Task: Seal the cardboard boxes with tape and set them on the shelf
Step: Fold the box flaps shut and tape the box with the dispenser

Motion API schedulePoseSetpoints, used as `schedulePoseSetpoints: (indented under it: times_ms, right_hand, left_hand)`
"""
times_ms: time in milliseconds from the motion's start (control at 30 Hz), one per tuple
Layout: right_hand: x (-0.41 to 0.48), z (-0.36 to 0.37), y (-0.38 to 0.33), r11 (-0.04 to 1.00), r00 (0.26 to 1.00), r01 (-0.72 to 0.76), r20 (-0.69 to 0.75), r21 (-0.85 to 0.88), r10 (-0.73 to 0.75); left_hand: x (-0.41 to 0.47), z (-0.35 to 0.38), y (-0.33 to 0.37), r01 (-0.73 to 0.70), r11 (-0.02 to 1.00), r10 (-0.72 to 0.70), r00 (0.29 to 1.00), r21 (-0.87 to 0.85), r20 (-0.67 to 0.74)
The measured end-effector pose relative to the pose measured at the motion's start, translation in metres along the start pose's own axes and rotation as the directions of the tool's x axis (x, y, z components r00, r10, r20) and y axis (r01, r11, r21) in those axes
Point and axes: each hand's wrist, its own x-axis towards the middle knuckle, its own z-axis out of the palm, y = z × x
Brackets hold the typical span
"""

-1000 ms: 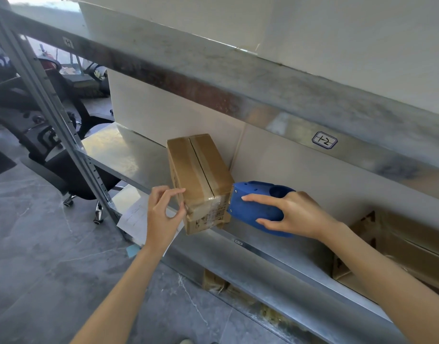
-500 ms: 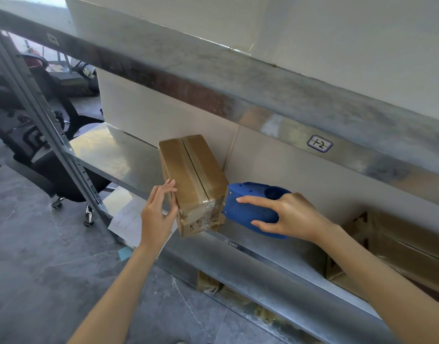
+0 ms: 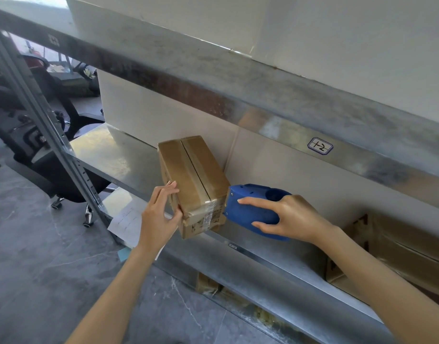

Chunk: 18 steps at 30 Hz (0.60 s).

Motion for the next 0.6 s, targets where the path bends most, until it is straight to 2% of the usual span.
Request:
schedulePoseSetpoints:
  times_ms: [133,200,433,600]
  right_hand:
    - [-0.001,-0.001,-0.001,1.000,1.000,-0.008,0.009,-0.014,0.008]
    - [-0.001,0.000,-0.001,1.000,1.000,-0.015,0.013,-0.020,0.015]
    - [0.003,-0.002,0.000,0.998,0.999,-0.001,0.049,-0.067,0.004]
    - [0.005,-0.002,0.000,0.997,0.998,0.014,0.068,-0.076,-0.009]
  left_hand:
    - [0.006,0.000,0.003,0.040,0.999,-0.040,0.997,0.001,-0.070]
    - [0.005,0.000,0.004,0.037,0.999,-0.036,0.999,0.015,-0.036]
    - [-0.008,-0.006,0.002,0.006,1.000,-0.001,0.976,-0.024,0.217]
    - [-0.009,0.000,0.005,0.046,0.999,-0.045,0.984,-0.001,0.174]
